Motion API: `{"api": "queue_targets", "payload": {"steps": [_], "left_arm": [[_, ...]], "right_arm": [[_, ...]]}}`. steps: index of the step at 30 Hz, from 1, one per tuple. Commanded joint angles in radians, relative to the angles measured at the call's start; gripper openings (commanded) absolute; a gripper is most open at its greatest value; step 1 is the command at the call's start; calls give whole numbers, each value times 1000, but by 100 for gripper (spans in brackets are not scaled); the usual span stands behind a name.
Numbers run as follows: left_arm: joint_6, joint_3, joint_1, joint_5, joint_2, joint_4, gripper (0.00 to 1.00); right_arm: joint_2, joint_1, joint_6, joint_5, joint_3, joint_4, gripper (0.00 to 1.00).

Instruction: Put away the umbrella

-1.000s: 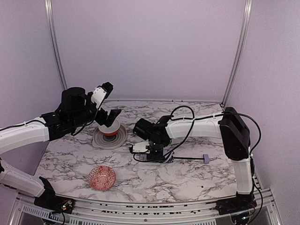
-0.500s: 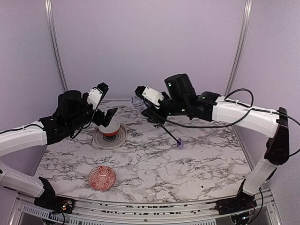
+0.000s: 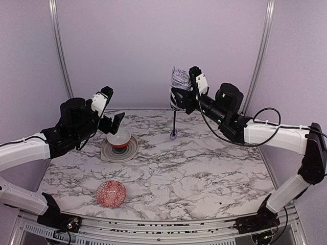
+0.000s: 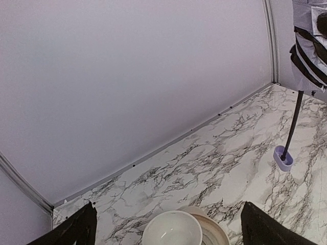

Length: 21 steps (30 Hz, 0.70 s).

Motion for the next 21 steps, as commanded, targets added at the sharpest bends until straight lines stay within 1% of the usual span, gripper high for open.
{"api": "queue_targets", "payload": {"steps": [1,4,6,10,14,16,18,21], "left_arm": [[-78,-21,3,-69,-12,86,99],[-145,-43,3,-144,-16,143,99],[-158,-63,3,-179,-20,176,99],[-143,-80,3,-197,-17,199,99],[-140,-82,3,-184,-8,199,99],[-139,-82,3,-179,-6,199,99],[-134,-83,3,-179,-6,199,99],[-129,-84,2,-176,-7,199,99]], "right_arm": [[19,0,48,62,143,227,0],[43,0,31,72,218,246,0],[52,1,25,92,251,245,0],[61,1,46,118,223,261,0],[83,1,105,187,126,258,0],[106,2,127,219,39,275,0],[151,0,160,248,-73,338,0],[262,0,174,248,-224,429,0]]}}
